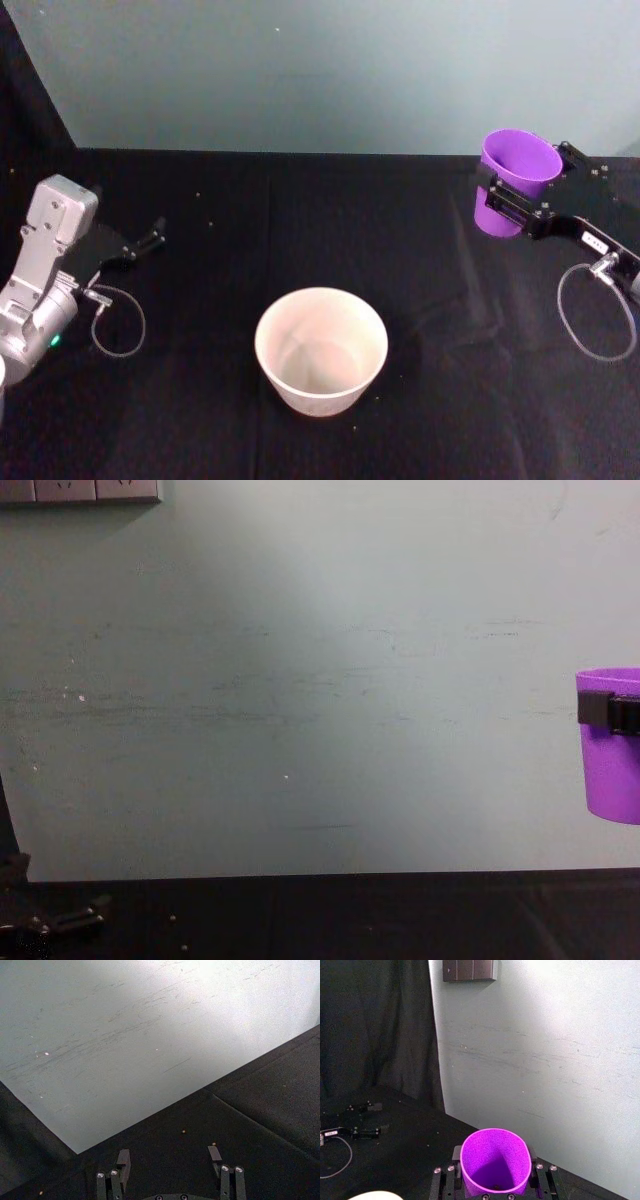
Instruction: Pick up the cup and pour the mung beans from the cup into the bowl.
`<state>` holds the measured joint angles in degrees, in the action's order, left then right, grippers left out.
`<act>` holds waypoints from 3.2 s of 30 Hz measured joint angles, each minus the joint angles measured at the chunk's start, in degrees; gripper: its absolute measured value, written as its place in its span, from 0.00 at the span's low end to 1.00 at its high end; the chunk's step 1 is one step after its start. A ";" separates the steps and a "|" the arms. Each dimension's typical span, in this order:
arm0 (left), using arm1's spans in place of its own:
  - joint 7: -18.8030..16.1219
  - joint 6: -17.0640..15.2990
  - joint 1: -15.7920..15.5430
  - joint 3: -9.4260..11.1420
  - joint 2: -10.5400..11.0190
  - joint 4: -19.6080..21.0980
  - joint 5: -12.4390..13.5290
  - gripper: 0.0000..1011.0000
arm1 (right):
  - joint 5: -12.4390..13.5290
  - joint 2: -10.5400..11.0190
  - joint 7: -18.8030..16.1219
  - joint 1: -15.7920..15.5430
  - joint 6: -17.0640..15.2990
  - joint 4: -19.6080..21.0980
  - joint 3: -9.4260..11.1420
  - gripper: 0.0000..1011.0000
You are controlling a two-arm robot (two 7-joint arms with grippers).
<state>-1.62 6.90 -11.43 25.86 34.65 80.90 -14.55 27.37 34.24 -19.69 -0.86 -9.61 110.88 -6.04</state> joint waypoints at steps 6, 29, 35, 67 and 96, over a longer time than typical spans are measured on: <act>0.00 0.00 0.00 0.00 0.00 0.00 0.00 1.00 | -0.03 -0.01 0.00 0.00 0.01 -0.01 0.00 0.72; 0.00 0.00 0.00 0.00 0.00 0.00 0.00 1.00 | -0.02 -0.01 -0.01 0.00 0.01 -0.01 0.00 0.72; 0.00 0.00 0.00 0.00 0.00 0.00 0.00 1.00 | -0.02 -0.01 -0.01 0.00 0.01 -0.01 0.00 0.72; 0.00 0.00 0.00 0.00 0.00 0.00 0.00 1.00 | -0.02 -0.01 -0.01 0.00 0.01 -0.01 0.00 0.72; 0.00 0.00 0.00 0.00 0.00 0.00 0.00 1.00 | -0.02 -0.01 -0.01 0.00 0.01 -0.01 0.00 0.72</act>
<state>-1.62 6.91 -11.43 25.86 34.64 80.90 -14.55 27.35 34.23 -19.70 -0.86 -9.61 110.87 -6.04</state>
